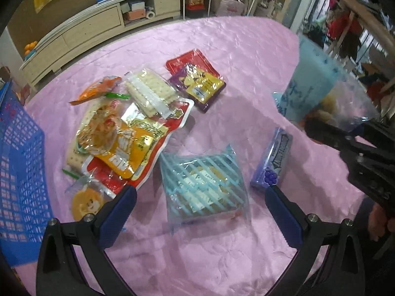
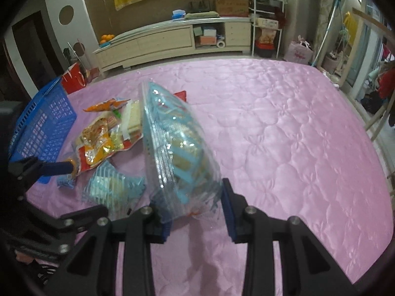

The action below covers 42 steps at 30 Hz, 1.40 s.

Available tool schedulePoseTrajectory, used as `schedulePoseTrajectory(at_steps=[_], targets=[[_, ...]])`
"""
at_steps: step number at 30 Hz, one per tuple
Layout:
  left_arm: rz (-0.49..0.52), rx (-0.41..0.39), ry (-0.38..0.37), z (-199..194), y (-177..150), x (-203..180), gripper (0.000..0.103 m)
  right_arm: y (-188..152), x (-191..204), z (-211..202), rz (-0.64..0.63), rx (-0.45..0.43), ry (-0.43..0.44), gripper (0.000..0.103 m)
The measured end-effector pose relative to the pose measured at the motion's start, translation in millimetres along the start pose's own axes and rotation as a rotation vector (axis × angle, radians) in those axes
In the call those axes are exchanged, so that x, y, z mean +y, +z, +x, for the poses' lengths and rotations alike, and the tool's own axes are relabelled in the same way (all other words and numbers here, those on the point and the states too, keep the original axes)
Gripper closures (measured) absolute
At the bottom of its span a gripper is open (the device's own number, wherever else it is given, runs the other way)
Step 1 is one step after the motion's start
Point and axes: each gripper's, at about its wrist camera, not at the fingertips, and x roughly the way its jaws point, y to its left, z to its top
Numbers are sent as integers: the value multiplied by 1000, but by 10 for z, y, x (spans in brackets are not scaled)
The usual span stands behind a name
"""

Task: Organize snacks
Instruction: 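Grasp the light blue striped bag with the left tool while the right tool lifts its bag, then carry both bags over the blue basket and open the right tool to drop its bag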

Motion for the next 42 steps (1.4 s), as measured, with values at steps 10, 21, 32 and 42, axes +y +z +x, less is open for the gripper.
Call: schedulePoseTrajectory(at_steps=[10,21,32,42], targets=[[-36,64,-74,320,30,69,33,-54,23,81,7,15,10,63],[-64,-38,-69,-164,-146,161,42,-59,195,-103,-11,13,5,63],[-72,-208,-66,-1202,-404,373,42,47,684,-656,-67,-45,13,63],[-156,-325,36,-1953,-777,1116,42,207,1426,-856,-131,-74,117,63]])
